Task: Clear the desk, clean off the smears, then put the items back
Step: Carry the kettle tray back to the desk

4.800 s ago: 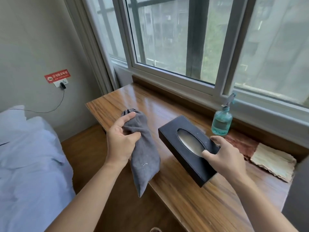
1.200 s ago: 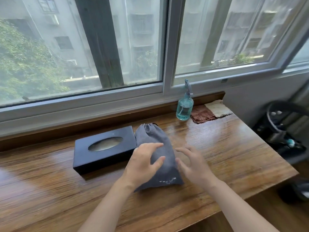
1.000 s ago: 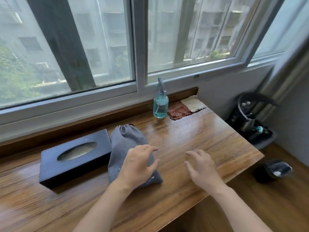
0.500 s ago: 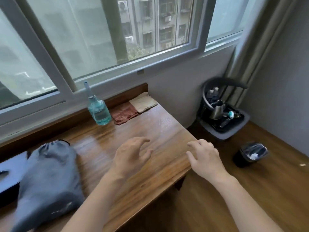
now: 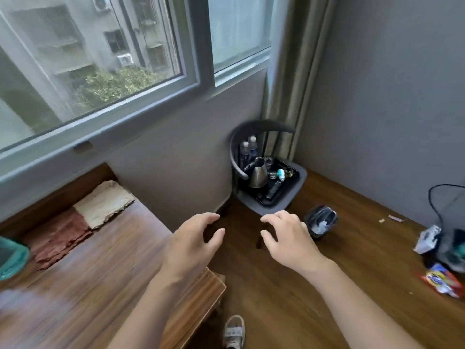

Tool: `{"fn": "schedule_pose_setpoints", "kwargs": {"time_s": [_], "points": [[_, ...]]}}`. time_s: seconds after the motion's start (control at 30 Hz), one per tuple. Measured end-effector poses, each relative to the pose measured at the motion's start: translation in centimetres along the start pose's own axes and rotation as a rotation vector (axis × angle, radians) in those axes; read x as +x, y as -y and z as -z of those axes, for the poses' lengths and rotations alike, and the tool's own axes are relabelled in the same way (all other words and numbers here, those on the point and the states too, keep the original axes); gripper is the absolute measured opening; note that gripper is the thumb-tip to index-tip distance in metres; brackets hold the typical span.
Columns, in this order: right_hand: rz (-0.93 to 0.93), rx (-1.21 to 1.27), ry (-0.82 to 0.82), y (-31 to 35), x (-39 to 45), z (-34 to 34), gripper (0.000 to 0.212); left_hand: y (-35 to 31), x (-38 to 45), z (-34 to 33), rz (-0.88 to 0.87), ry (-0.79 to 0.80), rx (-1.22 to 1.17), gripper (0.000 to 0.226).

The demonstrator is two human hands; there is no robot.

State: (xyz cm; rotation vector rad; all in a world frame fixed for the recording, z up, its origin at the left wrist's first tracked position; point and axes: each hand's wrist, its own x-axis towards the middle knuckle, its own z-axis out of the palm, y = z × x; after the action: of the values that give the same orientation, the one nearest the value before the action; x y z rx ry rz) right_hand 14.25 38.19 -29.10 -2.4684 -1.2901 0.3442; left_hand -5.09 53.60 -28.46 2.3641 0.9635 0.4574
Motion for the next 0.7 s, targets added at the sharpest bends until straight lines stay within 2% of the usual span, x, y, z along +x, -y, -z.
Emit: {"fn": "schedule_pose_setpoints", "kwargs": {"time_s": [0.33,0.7], "points": [[-0.077,0.019,0.061,-6.2,11.2,2.9,0.041,-1.2,14.6,-5.9,-0.052,0.108,-0.102,0.039],[-0.059,0.034,0.138,-12.8,24.3,4.1,0.039,-2.9,27.3,-11.3,0.013,0.103,-0.181,0.04]]}}
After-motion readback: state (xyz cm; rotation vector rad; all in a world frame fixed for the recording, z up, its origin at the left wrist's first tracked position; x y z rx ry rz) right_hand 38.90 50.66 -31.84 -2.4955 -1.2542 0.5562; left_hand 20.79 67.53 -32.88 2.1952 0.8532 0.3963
